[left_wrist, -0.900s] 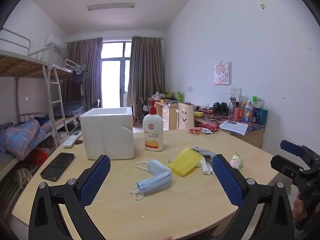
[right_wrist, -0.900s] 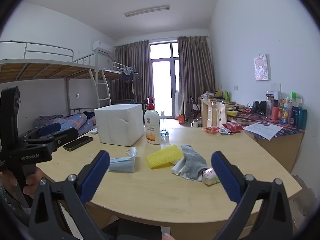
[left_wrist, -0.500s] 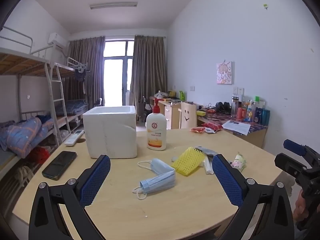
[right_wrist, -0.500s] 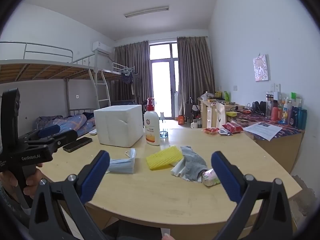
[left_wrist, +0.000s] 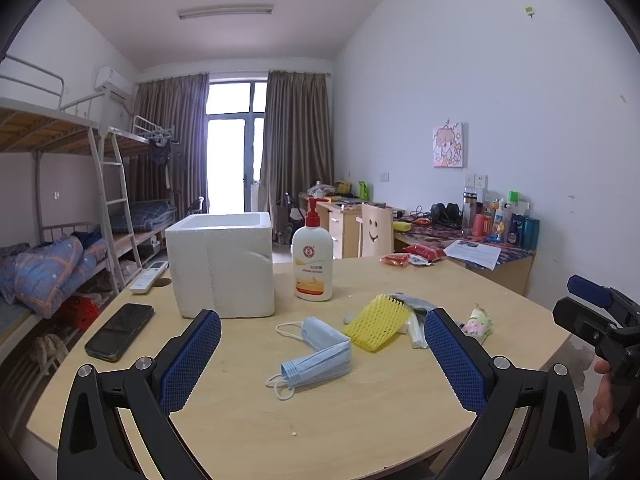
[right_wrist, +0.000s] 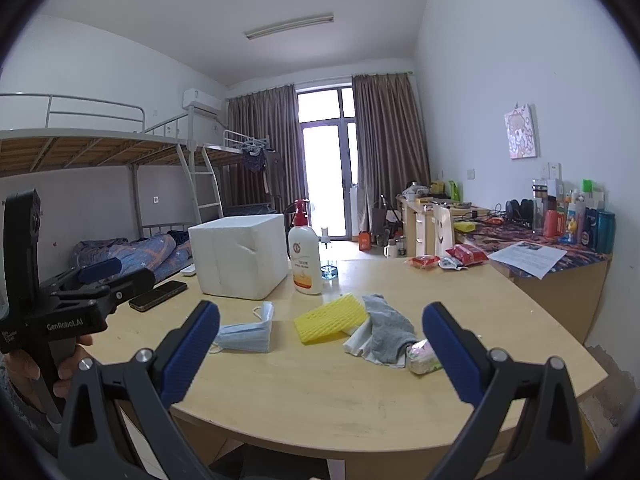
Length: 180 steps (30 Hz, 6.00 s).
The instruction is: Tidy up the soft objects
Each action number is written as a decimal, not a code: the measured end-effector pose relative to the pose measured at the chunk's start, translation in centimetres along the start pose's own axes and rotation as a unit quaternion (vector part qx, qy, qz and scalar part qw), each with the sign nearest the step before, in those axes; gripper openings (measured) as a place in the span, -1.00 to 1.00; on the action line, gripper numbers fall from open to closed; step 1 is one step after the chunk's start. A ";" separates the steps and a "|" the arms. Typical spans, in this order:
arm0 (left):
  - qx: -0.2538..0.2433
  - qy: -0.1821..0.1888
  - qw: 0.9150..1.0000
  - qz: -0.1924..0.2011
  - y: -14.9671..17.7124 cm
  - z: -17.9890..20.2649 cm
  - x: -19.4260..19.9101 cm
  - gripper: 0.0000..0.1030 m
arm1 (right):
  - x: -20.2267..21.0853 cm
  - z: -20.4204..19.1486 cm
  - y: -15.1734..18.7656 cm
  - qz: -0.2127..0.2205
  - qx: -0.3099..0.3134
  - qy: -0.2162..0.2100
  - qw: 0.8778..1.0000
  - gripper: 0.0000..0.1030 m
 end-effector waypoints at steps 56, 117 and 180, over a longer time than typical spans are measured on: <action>-0.008 0.006 0.999 -0.037 1.2 -1.1 -3.0 0.98 | -3.3 -0.1 1.0 -0.032 0.008 0.005 0.999 0.99; -0.002 0.096 0.949 -0.300 9.4 -1.6 -17.8 -0.74 | -15.9 11.5 9.5 -0.276 -0.084 0.161 0.944 0.42; -0.035 -0.084 0.996 -0.011 -4.2 -5.4 -0.6 -0.76 | -6.1 -2.3 -3.3 -0.044 0.005 -0.002 0.999 -0.08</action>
Point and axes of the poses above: each gripper's, at about its wrist camera, not at the fingertips, and x roughly against the way its jaws point, z to its right, y to its underside, the point moved 7 cm from there along -x, roughly the way its jaws point, and after that the axes turned 8 degrees about y, right-handed, at the moved point
